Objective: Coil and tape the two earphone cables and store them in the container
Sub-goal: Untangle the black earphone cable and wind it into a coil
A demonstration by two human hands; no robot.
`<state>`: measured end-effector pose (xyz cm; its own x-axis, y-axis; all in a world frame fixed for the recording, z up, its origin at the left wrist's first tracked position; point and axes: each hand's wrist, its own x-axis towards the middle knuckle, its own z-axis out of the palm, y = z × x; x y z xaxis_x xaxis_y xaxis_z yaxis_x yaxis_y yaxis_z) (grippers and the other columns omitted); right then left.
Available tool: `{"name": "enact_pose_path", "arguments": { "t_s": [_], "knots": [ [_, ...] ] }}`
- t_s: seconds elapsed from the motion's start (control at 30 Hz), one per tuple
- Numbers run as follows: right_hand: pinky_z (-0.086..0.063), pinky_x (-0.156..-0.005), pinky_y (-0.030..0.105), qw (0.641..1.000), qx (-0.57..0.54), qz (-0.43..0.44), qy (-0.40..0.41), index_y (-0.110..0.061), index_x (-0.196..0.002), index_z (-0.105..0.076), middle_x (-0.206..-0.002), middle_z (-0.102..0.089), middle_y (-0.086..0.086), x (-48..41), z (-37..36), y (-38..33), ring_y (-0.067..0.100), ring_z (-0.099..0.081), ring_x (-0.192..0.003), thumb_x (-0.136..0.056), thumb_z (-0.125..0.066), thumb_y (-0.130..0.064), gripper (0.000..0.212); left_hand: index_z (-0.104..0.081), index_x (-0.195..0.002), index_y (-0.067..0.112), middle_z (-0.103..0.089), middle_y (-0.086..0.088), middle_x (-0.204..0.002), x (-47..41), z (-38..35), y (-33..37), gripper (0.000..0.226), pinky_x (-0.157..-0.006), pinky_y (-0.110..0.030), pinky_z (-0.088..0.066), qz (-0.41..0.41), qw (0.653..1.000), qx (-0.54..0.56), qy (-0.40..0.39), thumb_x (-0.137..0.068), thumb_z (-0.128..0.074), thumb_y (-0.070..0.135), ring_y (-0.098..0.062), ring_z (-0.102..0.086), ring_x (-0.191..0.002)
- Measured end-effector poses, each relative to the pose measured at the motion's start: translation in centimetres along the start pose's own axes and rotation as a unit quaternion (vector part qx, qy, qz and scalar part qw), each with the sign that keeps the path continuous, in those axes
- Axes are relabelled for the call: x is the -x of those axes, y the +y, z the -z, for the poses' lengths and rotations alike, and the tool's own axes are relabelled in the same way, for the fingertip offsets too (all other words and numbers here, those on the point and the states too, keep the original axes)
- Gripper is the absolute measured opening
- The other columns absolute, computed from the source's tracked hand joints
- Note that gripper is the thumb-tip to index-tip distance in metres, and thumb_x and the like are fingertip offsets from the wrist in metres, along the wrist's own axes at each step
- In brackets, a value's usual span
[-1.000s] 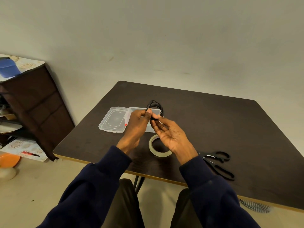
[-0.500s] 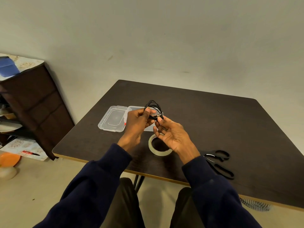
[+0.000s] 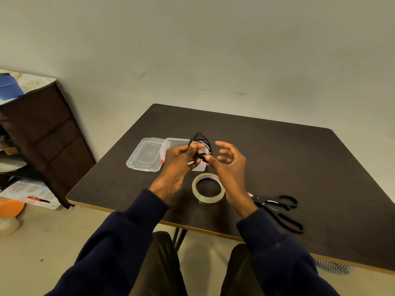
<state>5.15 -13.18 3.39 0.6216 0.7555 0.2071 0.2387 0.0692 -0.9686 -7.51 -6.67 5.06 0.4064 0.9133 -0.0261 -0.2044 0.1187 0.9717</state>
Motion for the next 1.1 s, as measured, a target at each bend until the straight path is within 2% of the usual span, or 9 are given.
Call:
{"name": "enact_pose_path", "arguments": {
  "t_s": [0.03,0.1,0.23,0.4,0.53,0.63,0.8,0.93,1.1],
  "knots": [
    [-0.054,-0.074,0.017,0.997,0.036,0.074,0.006,-0.022,-0.119,-0.070,-0.115,-0.062,0.000,0.1,0.1,0.2,0.008,-0.063,-0.098,-0.083,-0.082,-0.019,0.039,-0.075,-0.101,0.015,-0.074,-0.003,-0.090,0.0,0.0,0.0,0.022,-0.085,-0.031,-0.059,0.000,1.000,-0.001,0.000,-0.099,-0.056,0.026,-0.019,-0.069,-0.091],
    [-0.056,-0.074,0.017,0.983,0.059,0.172,-0.009,-0.015,-0.110,-0.076,-0.105,-0.068,0.002,0.1,0.2,0.3,0.006,-0.066,-0.090,-0.083,-0.080,-0.012,0.027,-0.075,-0.099,0.015,-0.075,-0.004,-0.092,0.0,0.1,0.2,0.021,-0.082,-0.029,-0.059,-0.004,1.000,-0.012,0.004,-0.098,-0.058,0.026,-0.019,-0.070,-0.091],
    [-0.054,-0.077,0.011,0.958,0.101,0.263,-0.047,-0.016,-0.103,-0.077,-0.098,-0.070,-0.005,0.0,0.6,0.4,-0.002,-0.067,-0.086,-0.081,-0.082,-0.012,0.022,-0.075,-0.102,0.011,-0.076,-0.004,-0.097,0.1,0.2,0.4,0.022,-0.077,-0.025,-0.060,-0.010,0.999,-0.045,0.012,-0.097,-0.060,0.026,-0.017,-0.073,-0.092],
    [-0.053,-0.072,0.009,0.952,0.151,0.266,-0.020,-0.010,-0.102,-0.079,-0.091,-0.073,0.006,0.0,0.4,0.8,0.000,-0.062,-0.075,-0.081,-0.082,-0.012,0.021,-0.073,-0.108,0.004,-0.075,-0.005,-0.090,0.4,0.3,0.6,0.024,-0.080,-0.028,-0.061,0.000,0.999,-0.039,-0.008,-0.096,-0.061,0.021,-0.005,-0.070,-0.068],
    [-0.060,-0.071,0.024,0.966,0.122,0.224,-0.045,-0.011,-0.095,-0.079,-0.088,-0.073,0.001,0.0,0.4,0.5,0.008,-0.069,-0.075,-0.082,-0.081,-0.013,0.013,-0.072,-0.108,0.000,-0.076,-0.012,-0.098,0.5,0.6,0.5,0.025,-0.078,-0.026,-0.060,0.012,1.000,-0.024,-0.004,-0.094,-0.064,0.018,-0.018,-0.075,-0.086],
    [-0.063,-0.069,0.033,0.975,0.087,0.194,-0.058,-0.009,-0.094,-0.078,-0.087,-0.074,0.001,0.3,0.2,0.4,0.010,-0.072,-0.074,-0.085,-0.079,-0.010,0.009,-0.072,-0.106,-0.002,-0.076,-0.014,-0.098,0.5,0.6,0.5,0.024,-0.076,-0.025,-0.060,0.006,1.000,-0.024,0.008,-0.094,-0.065,0.018,-0.020,-0.075,-0.087],
    [-0.063,-0.069,0.032,0.972,0.068,0.217,-0.052,-0.009,-0.091,-0.077,-0.083,-0.075,0.001,0.9,-0.1,0.1,0.010,-0.073,-0.073,-0.088,-0.076,-0.007,0.004,-0.074,-0.093,0.004,-0.076,-0.009,-0.091,0.4,0.5,0.6,0.024,-0.074,-0.023,-0.060,0.007,0.999,-0.046,0.028,-0.099,-0.058,0.021,-0.018,-0.074,-0.084],
    [-0.062,-0.073,0.034,0.962,0.067,0.262,-0.044,-0.006,-0.094,-0.076,-0.092,-0.074,0.003,1.1,-0.3,0.8,0.011,-0.072,-0.083,-0.088,-0.075,-0.008,0.006,-0.071,-0.087,0.008,-0.075,-0.003,-0.081,0.5,0.4,0.7,0.029,-0.076,-0.026,-0.059,0.033,0.999,-0.011,0.024,-0.102,-0.052,0.024,-0.012,-0.072,-0.076],
    [-0.060,-0.082,0.032,0.949,0.084,0.301,-0.041,-0.003,-0.092,-0.071,-0.107,-0.065,0.005,1.4,-0.4,1.4,0.012,-0.065,-0.098,-0.087,-0.076,-0.007,0.009,-0.070,-0.097,0.007,-0.073,-0.007,-0.089,0.8,0.5,0.8,0.025,-0.075,-0.027,-0.058,0.051,0.997,0.065,0.000,-0.103,-0.050,0.021,-0.018,-0.071,-0.086]
  ]
}}
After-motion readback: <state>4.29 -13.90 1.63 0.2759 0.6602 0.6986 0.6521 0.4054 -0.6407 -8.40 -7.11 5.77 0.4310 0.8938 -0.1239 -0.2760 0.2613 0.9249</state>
